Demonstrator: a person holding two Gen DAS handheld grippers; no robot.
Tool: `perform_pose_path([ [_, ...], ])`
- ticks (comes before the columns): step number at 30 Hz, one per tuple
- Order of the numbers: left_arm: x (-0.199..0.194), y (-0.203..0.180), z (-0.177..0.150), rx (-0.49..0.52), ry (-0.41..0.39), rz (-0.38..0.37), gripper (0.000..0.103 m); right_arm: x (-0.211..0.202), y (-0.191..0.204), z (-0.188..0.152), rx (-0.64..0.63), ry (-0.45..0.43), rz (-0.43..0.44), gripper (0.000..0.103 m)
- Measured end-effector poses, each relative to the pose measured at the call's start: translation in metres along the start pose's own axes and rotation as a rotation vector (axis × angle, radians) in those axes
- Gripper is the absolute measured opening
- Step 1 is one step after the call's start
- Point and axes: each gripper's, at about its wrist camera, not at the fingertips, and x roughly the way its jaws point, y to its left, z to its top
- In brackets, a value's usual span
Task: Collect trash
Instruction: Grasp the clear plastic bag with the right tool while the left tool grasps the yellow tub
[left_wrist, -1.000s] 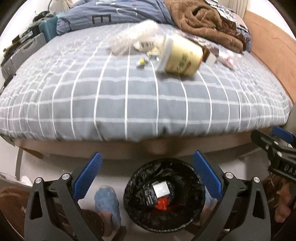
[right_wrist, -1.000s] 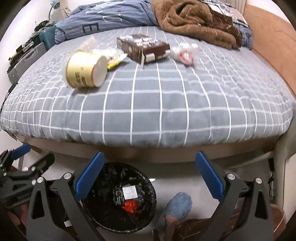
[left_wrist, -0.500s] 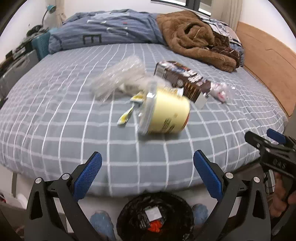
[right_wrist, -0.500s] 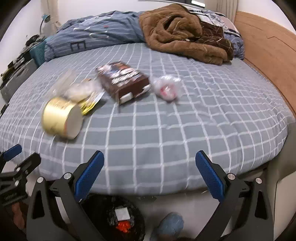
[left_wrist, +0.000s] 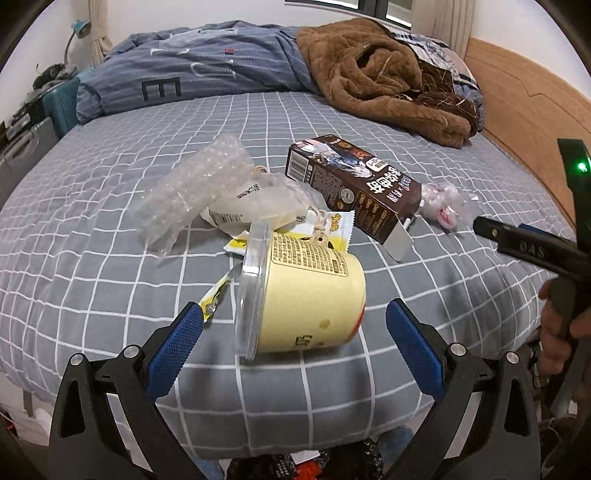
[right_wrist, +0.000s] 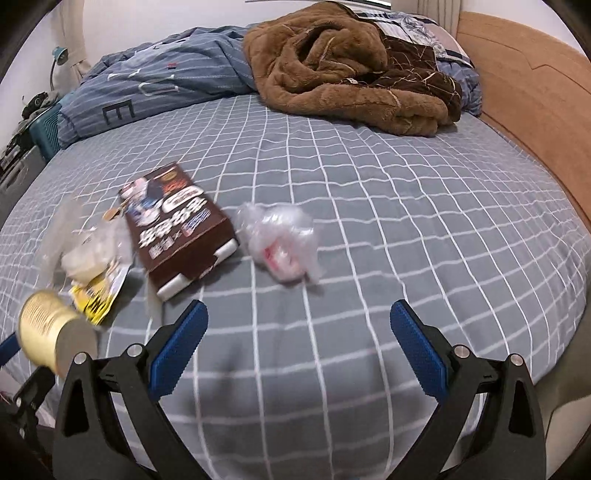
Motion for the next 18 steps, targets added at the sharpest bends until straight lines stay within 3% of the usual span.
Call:
perform_pose_path([
  [5, 0.013, 0.000, 0.000, -0.015, 0.027, -0.003, 0.097, 0.020, 0.000, 0.017, -0.012, 0.001, -0.001, 0.094],
  [12, 0.012, -0.002, 0.004, -0.001, 0.017, -0.011, 0.095, 0.051, 0.006, 0.037, -0.031, 0.018, 0.007, 0.081],
  [18, 0.021, -0.007, 0.003, 0.029, 0.038, -0.009, 0.079, 0.069, 0.006, 0.043, -0.031, 0.048, 0.021, 0.068],
])
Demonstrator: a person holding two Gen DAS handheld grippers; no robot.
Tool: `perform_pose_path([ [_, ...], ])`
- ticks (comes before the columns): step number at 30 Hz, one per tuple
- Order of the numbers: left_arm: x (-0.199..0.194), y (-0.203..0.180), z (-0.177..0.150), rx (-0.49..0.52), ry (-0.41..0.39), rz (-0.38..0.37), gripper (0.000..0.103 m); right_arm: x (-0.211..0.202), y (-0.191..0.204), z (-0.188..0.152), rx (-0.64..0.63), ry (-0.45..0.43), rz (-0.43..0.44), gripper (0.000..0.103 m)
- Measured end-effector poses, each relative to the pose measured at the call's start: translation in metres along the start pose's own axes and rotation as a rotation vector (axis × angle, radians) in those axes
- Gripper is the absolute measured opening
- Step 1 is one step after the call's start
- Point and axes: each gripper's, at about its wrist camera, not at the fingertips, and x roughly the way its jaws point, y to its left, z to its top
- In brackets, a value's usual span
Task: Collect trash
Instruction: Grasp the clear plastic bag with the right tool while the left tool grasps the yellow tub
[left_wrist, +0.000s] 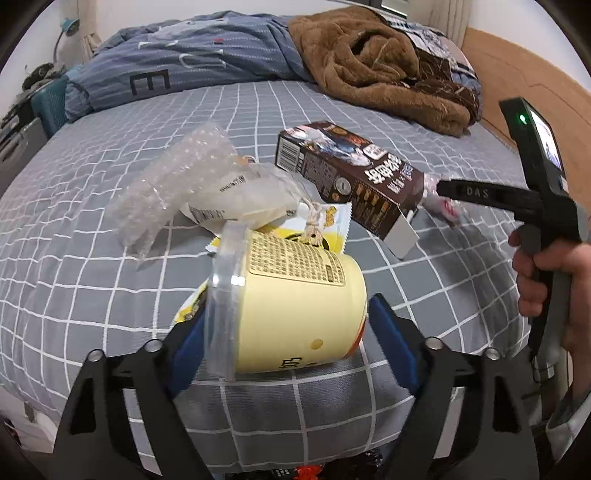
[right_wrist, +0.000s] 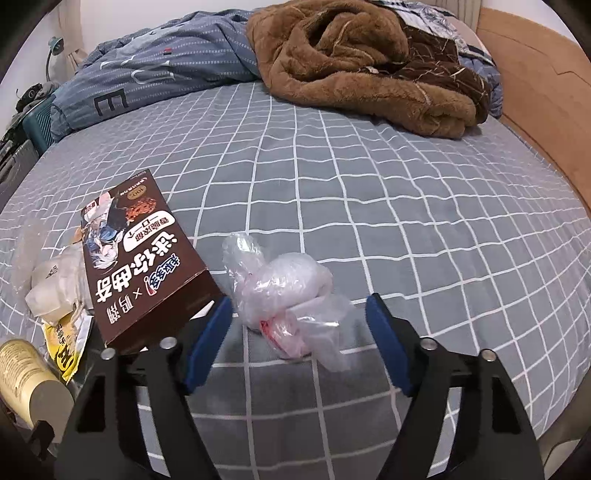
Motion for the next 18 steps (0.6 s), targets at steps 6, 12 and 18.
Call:
perform_pose_path([
  [6, -0.0013, 0.0008, 0.0000, -0.003, -0.014, 0.017, 0.073, 0.0091, 0.0003, 0.0011, 0.007, 0.024, 0.045, 0.053],
  [12, -0.0021, 0.0029, 0.0003, -0.012, -0.016, 0.018, 0.072, 0.0080, 0.0072, 0.0001, -0.010, 0.023, 0.060, 0.039],
  [18, -0.0030, 0.0031, 0.0006, -0.013, -0.017, 0.020, 0.071, 0.0043, 0.0073, -0.0015, -0.002, 0.019, 0.062, 0.036],
])
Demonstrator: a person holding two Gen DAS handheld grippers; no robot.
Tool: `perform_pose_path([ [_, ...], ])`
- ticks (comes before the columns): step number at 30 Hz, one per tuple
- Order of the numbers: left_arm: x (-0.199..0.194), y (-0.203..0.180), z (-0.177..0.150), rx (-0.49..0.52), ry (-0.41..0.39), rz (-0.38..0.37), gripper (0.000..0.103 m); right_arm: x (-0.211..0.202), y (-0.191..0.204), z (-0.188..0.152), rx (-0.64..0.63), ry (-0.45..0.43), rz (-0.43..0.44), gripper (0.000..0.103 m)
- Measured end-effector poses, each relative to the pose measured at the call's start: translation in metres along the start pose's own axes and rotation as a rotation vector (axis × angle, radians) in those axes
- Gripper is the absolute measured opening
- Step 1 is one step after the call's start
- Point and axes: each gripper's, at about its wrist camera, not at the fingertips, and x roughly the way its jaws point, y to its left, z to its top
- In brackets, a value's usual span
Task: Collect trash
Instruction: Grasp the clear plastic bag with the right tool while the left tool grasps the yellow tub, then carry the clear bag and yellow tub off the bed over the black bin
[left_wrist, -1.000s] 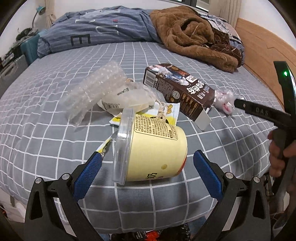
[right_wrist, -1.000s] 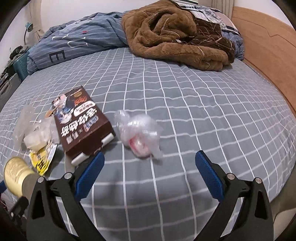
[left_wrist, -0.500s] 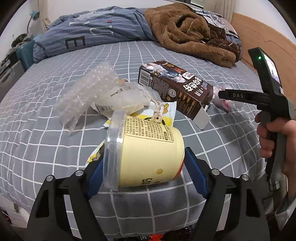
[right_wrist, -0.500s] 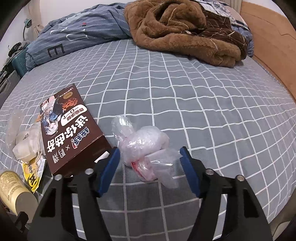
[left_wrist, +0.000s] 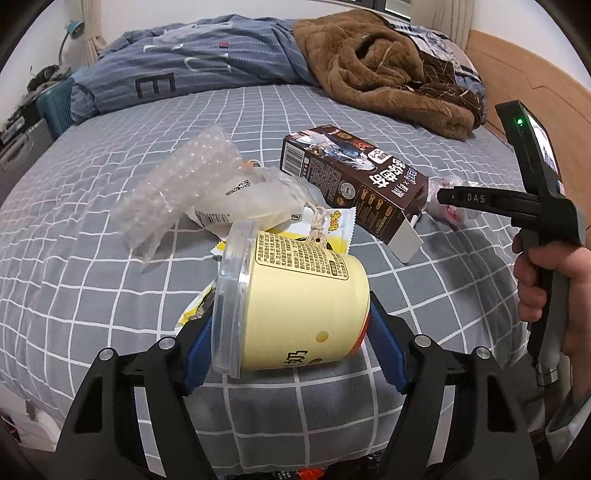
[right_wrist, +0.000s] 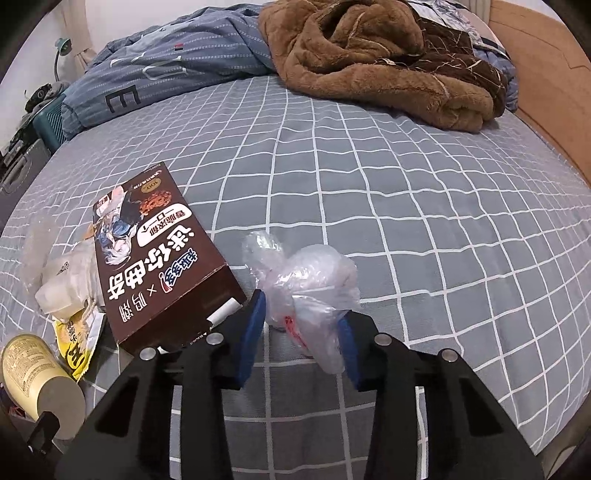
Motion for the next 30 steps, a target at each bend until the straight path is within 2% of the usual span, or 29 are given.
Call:
perform_pose_path([
  [9, -0.008, 0.001, 0.002, 0.001, -0.016, 0.006, 0.071, -0.021, -0.001, -0.007, 0.021, -0.024, -0.018, 0.036],
  [20, -0.030, 0.006, 0.003, 0.002, -0.045, 0.015, 0.071, -0.070, -0.004, -0.020, 0.046, -0.092, -0.039, 0.036],
  [30, -0.045, 0.015, -0.002, -0.010, -0.055, 0.029, 0.071, -0.100, 0.017, -0.035, 0.013, -0.127, -0.045, 0.036],
])
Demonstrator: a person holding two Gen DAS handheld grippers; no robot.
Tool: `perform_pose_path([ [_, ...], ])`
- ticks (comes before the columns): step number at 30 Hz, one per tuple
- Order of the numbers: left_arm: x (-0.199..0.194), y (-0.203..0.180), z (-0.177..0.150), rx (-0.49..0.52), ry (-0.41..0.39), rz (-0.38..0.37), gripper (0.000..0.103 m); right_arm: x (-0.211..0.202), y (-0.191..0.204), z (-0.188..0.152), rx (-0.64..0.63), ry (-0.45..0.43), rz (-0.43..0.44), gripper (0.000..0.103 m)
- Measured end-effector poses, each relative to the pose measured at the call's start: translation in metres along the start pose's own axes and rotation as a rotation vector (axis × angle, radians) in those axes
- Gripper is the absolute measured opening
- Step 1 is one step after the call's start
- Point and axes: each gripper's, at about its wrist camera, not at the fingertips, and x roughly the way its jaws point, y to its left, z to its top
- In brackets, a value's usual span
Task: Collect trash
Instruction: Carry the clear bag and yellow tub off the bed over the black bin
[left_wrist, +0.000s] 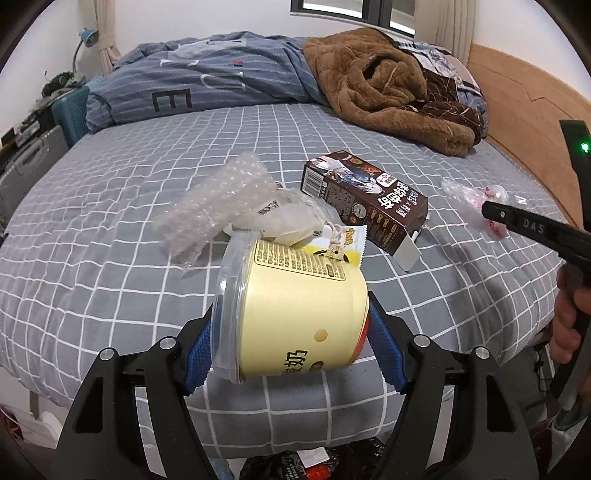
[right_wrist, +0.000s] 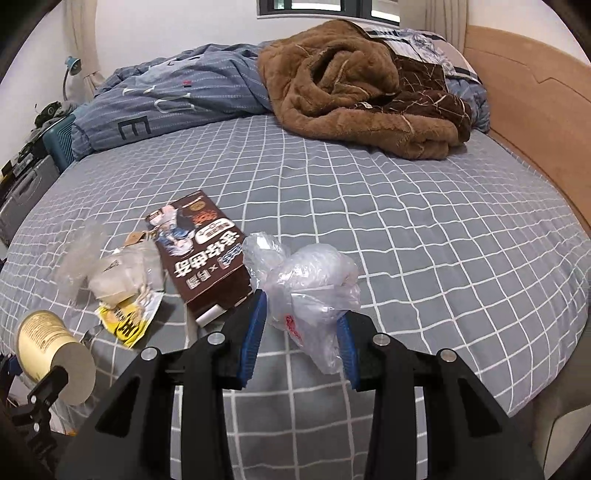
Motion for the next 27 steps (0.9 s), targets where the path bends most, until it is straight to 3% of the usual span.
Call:
perform_pose_path([
  [27, -0.029, 0.013, -0.029, -0.041, 0.011, 0.007, 0.069, -0.055, 0.029, -0.055, -0.026, 0.010, 0.060, 0.036],
])
